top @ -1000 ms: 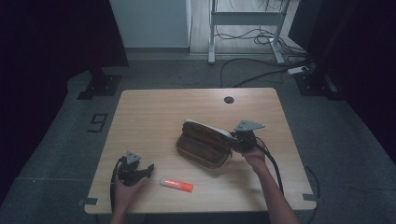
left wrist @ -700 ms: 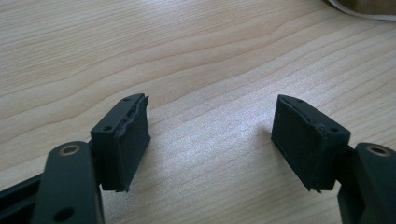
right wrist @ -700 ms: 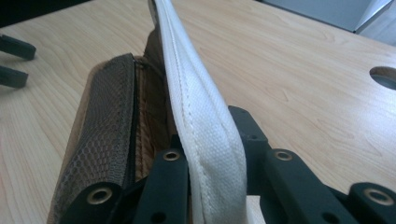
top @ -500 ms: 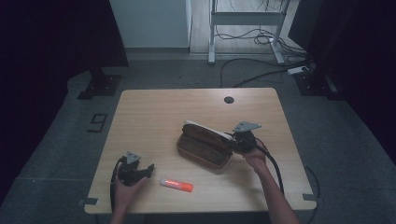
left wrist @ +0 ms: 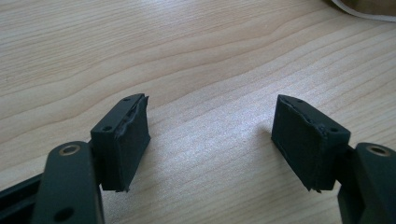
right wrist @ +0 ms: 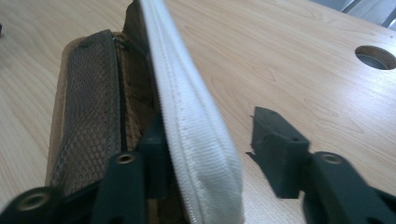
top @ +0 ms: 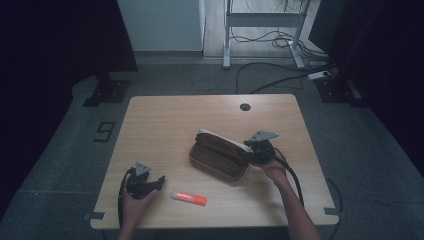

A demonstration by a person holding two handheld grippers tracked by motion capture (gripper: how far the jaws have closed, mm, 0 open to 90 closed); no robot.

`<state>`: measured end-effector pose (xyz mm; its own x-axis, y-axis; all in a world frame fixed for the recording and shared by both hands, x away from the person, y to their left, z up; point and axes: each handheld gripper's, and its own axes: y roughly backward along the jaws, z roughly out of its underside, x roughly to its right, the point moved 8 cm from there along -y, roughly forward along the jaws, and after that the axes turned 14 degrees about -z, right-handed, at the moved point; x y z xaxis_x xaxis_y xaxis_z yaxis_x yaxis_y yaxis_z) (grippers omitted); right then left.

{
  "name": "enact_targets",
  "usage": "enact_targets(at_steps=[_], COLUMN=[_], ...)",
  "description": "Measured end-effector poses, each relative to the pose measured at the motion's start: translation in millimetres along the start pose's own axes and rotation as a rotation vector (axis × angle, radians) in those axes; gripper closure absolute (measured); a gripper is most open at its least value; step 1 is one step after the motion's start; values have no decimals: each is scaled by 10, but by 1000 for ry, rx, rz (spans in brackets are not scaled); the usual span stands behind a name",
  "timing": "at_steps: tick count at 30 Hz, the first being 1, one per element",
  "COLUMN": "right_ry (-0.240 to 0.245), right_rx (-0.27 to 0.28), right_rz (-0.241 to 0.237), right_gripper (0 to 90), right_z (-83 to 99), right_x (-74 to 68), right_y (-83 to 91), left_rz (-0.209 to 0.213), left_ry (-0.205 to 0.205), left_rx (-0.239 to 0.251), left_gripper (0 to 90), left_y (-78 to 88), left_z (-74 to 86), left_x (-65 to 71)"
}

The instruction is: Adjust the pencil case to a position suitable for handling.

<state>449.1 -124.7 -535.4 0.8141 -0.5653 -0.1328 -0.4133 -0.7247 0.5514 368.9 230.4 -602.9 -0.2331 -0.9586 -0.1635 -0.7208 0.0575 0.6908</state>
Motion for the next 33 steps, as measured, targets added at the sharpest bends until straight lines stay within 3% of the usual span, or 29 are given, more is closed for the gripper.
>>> enact_targets(at_steps=[7, 11, 12, 21, 33], right_ry=[-39, -48, -53, -85, -77], right_rx=[87, 108, 137, 189, 268], right_rz=[19, 33, 47, 46, 54], right_gripper=[351, 324, 314, 306, 296], right_z=[-86, -108, -111, -37, 46], right_x=[-2, -5, -11, -49, -231], right_y=[123, 184, 240, 382, 587], left_rz=[0, 0, 0, 0, 0], left_ry=[0, 0, 0, 0, -1], left_rx=[0, 0, 0, 0, 0], left_gripper=[271, 271, 271, 271, 271], left_y=[0, 0, 0, 0, 0], left_z=[0, 0, 0, 0, 0], left_x=[0, 0, 0, 1, 1])
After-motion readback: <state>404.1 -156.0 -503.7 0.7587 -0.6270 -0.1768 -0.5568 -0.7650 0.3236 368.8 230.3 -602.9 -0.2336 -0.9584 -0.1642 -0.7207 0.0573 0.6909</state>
